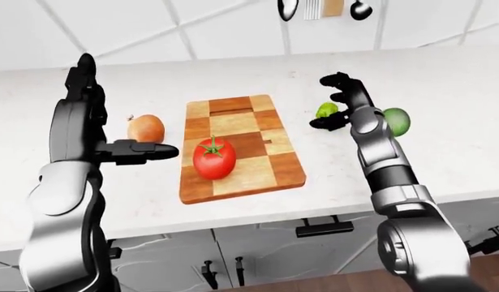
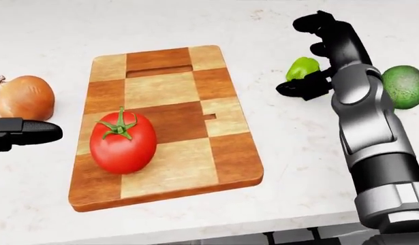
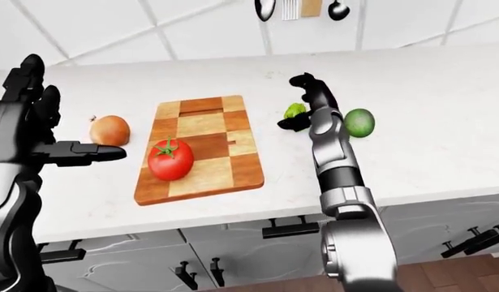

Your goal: Place the avocado, onion, tomato and bell pepper on the cutting board.

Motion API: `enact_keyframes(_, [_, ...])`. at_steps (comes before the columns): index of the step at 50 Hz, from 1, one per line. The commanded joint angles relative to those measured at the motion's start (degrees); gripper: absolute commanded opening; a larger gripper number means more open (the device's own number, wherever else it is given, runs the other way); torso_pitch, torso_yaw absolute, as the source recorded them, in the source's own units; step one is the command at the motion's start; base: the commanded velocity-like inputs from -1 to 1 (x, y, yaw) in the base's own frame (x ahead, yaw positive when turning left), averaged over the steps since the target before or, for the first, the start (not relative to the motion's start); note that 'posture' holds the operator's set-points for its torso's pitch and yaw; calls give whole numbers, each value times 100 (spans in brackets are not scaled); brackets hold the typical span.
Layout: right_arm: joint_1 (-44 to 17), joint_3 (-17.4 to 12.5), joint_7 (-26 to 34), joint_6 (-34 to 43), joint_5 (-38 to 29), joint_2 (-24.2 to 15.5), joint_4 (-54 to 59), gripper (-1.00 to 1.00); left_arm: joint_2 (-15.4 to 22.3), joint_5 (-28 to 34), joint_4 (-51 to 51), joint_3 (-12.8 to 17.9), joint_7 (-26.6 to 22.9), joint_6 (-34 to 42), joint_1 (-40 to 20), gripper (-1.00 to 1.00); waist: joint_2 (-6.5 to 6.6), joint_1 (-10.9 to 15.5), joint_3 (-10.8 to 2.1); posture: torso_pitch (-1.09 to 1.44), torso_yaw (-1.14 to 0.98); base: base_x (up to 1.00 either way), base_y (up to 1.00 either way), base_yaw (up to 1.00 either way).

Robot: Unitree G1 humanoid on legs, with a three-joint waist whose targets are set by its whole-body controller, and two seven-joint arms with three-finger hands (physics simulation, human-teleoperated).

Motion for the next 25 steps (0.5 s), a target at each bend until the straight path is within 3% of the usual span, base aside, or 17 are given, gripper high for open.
enact_keyframes(1, [-158, -28, -72, -136, -13, -48, -226, 35, 77, 20, -180, 59, 26, -141, -140, 100, 12, 0, -149, 0, 0, 0, 0, 0])
enact_keyframes(6, [-37, -27, -63, -140, -4, -19, -298, 33, 96, 16, -207, 79, 15, -115, -131, 100, 12, 1, -150, 0, 0, 0, 0, 0])
enact_keyframes(9, [-8, -41, -46, -111, 14, -13, -357, 19, 82, 20, -180, 58, 28, -141, -133, 100, 10, 2, -152, 0, 0, 0, 0, 0])
enact_keyframes(14, [17, -63, -71, -72, 52, -8, -489, -19, 79, 40, -160, 38, 30, -154, -143, 100, 9, 4, -159, 0, 0, 0, 0, 0])
enact_keyframes(16, [46, -57, -42, -43, 60, -7, -576, -55, 67, 48, -138, 15, 37, -169, -152, 100, 8, 5, -158, 0, 0, 0, 0, 0])
enact_keyframes(20, [73, -48, -9, 10, 51, 5, -696, -88, 62, 63, -125, 15, 36, -180, -149, 100, 9, 8, -157, 0, 0, 0, 0, 0])
enact_keyframes(25, [39, -37, 98, 157, 11, 21, -992, -100, 49, 77, -115, 6, 28, -199, -135, 100, 9, 3, -162, 0, 0, 0, 0, 0])
